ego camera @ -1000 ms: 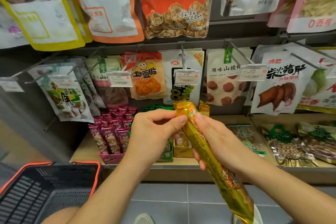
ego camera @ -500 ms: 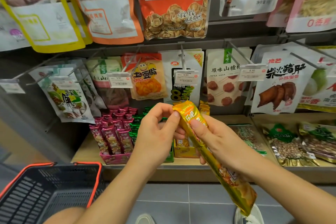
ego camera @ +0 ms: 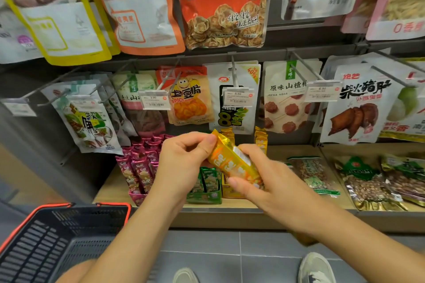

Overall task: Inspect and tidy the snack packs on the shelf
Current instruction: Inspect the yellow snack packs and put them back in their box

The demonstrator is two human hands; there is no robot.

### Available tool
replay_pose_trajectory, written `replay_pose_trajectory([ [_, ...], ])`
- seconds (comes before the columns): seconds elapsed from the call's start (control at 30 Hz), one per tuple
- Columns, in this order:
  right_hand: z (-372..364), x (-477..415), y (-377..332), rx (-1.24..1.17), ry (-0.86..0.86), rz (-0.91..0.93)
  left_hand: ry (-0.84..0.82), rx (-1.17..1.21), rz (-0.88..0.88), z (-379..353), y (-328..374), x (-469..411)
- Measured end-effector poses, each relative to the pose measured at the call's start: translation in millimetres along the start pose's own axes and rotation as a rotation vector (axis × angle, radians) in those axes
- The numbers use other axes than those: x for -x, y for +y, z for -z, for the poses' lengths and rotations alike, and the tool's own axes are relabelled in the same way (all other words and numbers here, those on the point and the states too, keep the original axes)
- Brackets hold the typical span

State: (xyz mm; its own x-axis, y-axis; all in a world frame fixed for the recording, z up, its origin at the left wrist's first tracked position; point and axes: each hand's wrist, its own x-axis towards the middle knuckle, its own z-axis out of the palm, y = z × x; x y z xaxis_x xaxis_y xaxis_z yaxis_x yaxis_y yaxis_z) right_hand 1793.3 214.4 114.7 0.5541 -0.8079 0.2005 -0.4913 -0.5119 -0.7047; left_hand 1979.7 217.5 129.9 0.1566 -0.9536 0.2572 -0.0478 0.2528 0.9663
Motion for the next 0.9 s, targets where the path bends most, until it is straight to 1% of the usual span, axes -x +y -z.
replay_pose_trajectory([
  [0.07,0,2,0,-0.178,-0.185,-0.049,0.076,0.021,0.02,8,-2,-6],
  [0.13,2,3,-2,-0.474,-0.347,-0.178,0.152,0.07,0.05,18,-5,-13],
  [0.17,3,3,-3,-0.572,-0.383,-0.231,0.172,0.088,0.062,22,-6,-15],
  [0.23,5,5,-4,-0.614,-0.378,-0.252,0.185,0.094,0.077,25,-10,-16],
  [0.3,4,5,-4,-0.6,-0.339,-0.249,0.18,0.1,0.095,23,-12,-17],
  [0.37,1,5,-3,-0.565,-0.285,-0.267,0.131,0.123,0.127,20,-12,-17],
  [0.43,-2,5,-3,-0.461,-0.22,-0.289,0.066,0.118,0.163,21,-9,-16],
  [0.47,-4,5,-4,-0.361,-0.177,-0.287,0.039,0.064,0.167,22,-10,-16],
  [0.5,-6,7,-3,-0.204,-0.134,-0.255,0.031,-0.006,0.161,23,-11,-16],
  [0.57,-10,9,-2,0.15,-0.056,-0.122,0.095,-0.083,0.135,21,-14,-15],
  [0.6,-12,10,-1,0.256,-0.023,-0.078,0.141,-0.082,0.128,19,-14,-15],
  [0.63,-12,10,-1,0.291,0.0,-0.056,0.168,-0.058,0.131,19,-14,-15],
  [0.73,-12,10,3,0.216,-0.015,-0.033,0.193,0.026,0.133,21,-13,-16],
  [0.9,-12,8,11,-0.026,-0.146,-0.013,0.222,0.133,0.142,26,-13,-17],
])
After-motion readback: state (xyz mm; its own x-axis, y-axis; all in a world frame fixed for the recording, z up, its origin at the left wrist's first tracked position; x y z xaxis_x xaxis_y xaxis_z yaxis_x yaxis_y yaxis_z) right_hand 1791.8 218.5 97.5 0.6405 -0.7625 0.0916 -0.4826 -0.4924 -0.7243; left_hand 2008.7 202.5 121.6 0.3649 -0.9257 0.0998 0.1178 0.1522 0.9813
